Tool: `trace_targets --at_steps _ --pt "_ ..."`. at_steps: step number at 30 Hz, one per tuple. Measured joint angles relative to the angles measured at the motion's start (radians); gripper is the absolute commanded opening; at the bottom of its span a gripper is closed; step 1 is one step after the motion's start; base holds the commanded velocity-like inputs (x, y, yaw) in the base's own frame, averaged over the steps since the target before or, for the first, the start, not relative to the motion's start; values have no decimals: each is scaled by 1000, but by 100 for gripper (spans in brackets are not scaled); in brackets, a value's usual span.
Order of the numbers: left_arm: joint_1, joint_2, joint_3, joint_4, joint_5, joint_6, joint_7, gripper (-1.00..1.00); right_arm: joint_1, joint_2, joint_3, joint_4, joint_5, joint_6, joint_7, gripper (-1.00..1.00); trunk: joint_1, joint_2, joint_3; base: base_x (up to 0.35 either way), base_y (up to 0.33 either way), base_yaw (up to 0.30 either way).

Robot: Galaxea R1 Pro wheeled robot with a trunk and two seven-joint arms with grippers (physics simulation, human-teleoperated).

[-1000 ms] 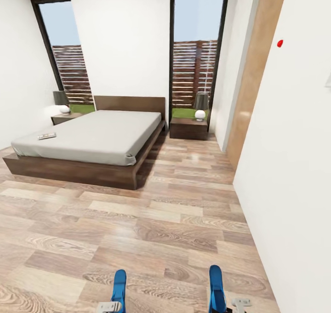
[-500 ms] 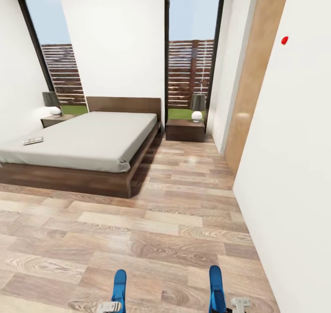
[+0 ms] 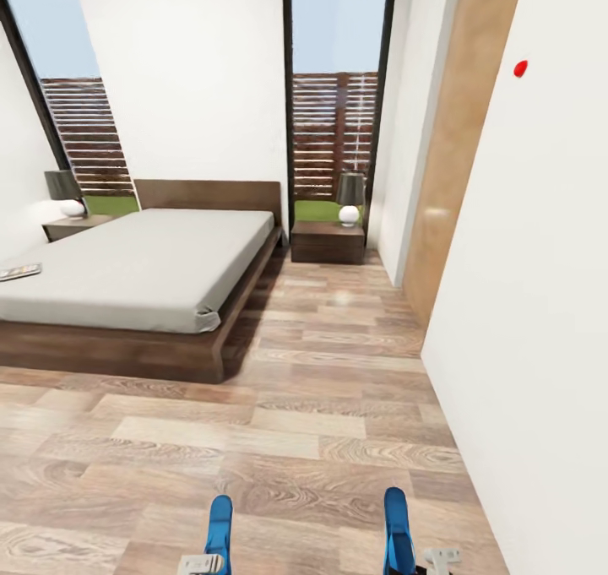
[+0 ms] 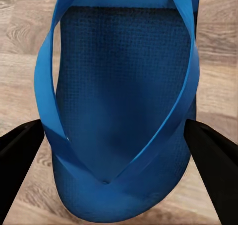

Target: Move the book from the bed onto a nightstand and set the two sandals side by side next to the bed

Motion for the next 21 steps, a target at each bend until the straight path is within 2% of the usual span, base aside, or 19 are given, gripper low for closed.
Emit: trace_targets --at_steps 10,21 --pt "-1 0 0 0 0 0 0 -100 0 0 0 1 0 0 0 -100 0 0 0 323 -39 -1" --pt "-1 0 0 0 0 0 0 -100 0 0 0 1 0 0 0 -100 0 0 0 281 -178 0"
